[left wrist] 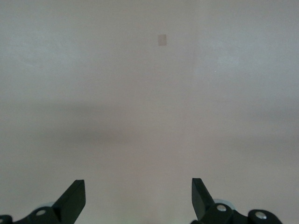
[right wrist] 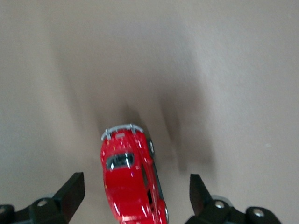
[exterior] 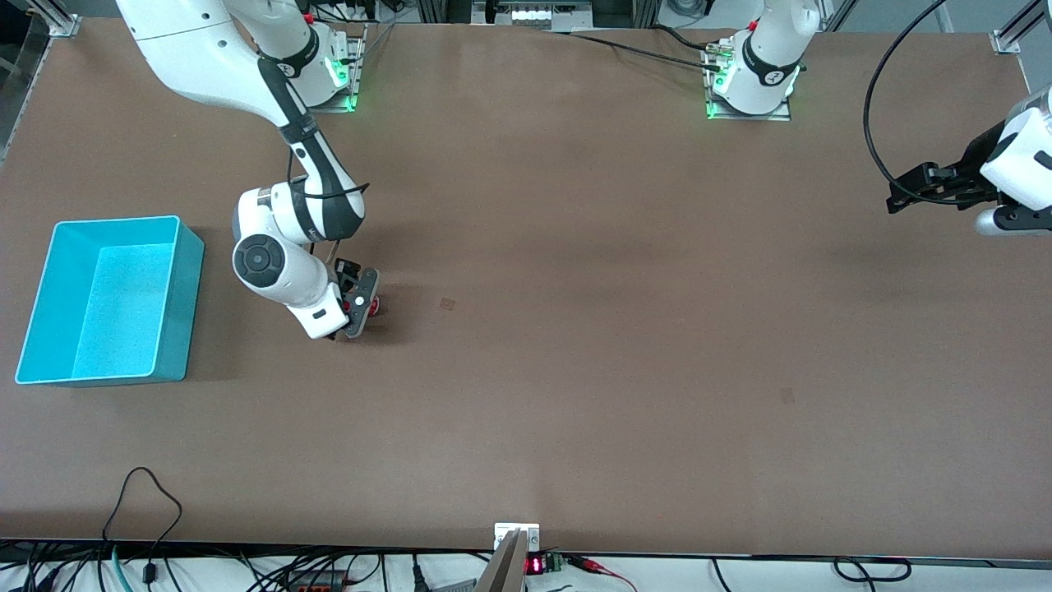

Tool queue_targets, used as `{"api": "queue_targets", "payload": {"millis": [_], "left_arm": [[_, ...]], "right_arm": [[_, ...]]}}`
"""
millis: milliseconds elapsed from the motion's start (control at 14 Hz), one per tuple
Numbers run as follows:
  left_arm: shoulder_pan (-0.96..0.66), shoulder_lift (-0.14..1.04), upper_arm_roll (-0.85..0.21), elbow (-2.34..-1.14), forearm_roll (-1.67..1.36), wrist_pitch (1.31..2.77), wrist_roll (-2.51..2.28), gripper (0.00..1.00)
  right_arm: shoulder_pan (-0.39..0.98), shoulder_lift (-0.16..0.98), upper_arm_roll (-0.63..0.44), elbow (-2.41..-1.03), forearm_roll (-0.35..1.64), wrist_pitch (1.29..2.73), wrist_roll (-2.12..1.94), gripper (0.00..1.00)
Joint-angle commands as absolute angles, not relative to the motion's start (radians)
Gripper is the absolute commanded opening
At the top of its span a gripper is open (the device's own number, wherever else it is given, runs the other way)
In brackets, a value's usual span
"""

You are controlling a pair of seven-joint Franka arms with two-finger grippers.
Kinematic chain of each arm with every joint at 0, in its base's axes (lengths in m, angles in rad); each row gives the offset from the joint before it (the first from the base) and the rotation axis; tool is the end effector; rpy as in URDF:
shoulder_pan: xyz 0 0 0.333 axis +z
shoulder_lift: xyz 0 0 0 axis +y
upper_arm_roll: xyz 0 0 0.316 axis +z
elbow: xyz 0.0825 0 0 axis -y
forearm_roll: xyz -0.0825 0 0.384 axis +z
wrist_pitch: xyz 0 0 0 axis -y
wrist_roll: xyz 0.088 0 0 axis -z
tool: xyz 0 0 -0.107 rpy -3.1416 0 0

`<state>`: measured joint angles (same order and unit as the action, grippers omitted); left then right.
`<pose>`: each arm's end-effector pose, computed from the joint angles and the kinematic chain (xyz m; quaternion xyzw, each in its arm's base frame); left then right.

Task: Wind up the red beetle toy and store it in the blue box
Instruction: 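Grasp the red car with the right gripper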

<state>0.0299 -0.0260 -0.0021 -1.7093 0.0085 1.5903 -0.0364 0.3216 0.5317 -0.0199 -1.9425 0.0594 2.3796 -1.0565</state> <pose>0.5425 0.0160 0.5752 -0.9984 -0.0318 0.0465 0.0045 0.5834 0.1825 0.1982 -0.7904 -0.6106 0.0385 0.0307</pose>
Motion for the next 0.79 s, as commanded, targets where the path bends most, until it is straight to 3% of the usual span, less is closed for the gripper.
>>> {"api": "queue_targets", "payload": {"millis": [0, 143, 215, 358, 502, 717], "left_arm": [[0.055, -0.026, -0.031, -1.701, 0.003, 1.575, -0.026, 1.00], [0.052, -0.026, -0.032, -1.687, 0.003, 1.568, -0.028, 1.00], [0.048, -0.025, -0.034, -1.681, 0.003, 1.554, -0.028, 1.00], [0.043, -0.025, -0.034, -1.675, 0.006, 1.552, -0.028, 1.00], [0.044, -0.023, -0.034, -1.674, 0.006, 1.551, -0.028, 1.00], [0.043, -0.025, -0.034, -1.674, 0.006, 1.549, -0.028, 1.00]], "right_arm": [[0.327, 0.531, -0.012, -1.965, 0.049, 2.402, -1.084, 0.82], [0.324, 0.529, -0.012, -1.965, 0.051, 2.402, -1.095, 0.72], [0.324, 0.529, -0.012, -1.965, 0.055, 2.401, -1.092, 0.49], [0.325, 0.531, -0.012, -1.965, 0.057, 2.404, -1.095, 0.42], [0.324, 0.526, -0.012, -1.960, 0.057, 2.401, -1.095, 0.27], [0.328, 0.505, -0.012, -1.944, 0.057, 2.399, -1.082, 0.20]]}}
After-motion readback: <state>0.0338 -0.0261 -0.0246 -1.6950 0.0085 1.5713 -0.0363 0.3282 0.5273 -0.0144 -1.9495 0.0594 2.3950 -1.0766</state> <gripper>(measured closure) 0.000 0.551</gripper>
